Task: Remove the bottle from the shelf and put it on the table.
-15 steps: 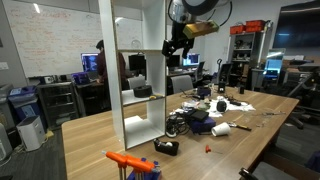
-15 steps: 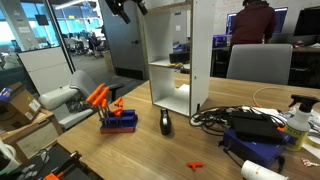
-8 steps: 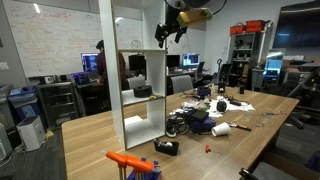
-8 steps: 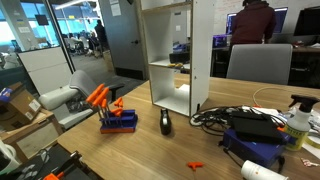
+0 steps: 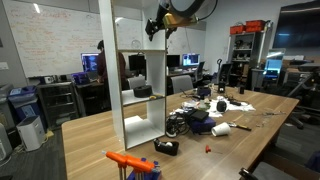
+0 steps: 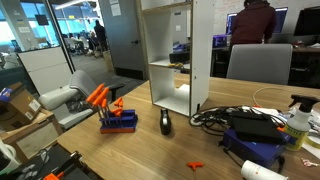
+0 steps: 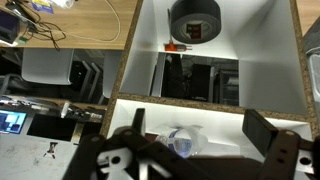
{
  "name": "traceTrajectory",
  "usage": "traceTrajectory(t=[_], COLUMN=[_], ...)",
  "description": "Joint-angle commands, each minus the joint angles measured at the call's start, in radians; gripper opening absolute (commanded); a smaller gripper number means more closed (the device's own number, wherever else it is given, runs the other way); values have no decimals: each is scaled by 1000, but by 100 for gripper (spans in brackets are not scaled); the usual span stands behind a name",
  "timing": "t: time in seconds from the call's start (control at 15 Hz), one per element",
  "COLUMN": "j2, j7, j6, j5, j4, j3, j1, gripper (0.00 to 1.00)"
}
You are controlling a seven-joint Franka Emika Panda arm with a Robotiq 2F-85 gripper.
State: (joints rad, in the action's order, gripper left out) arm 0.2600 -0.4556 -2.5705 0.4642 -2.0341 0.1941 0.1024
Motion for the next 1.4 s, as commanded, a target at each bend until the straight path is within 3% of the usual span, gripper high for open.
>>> traceTrajectory(t=[0.0,0.4,0.8,0.87,1.33], j2=[-142,-380,-597,-623,-772], j7=[-134,-277,-214,-173,28], j6=[-52,-14,39,41,139], j5=[105,265,224,170,-32], j4=[159,424,680,716,953], j3=[27,28,29,-67,-190], j1=[31,6,-35,-123,-224], gripper=[100,100,100,100,100])
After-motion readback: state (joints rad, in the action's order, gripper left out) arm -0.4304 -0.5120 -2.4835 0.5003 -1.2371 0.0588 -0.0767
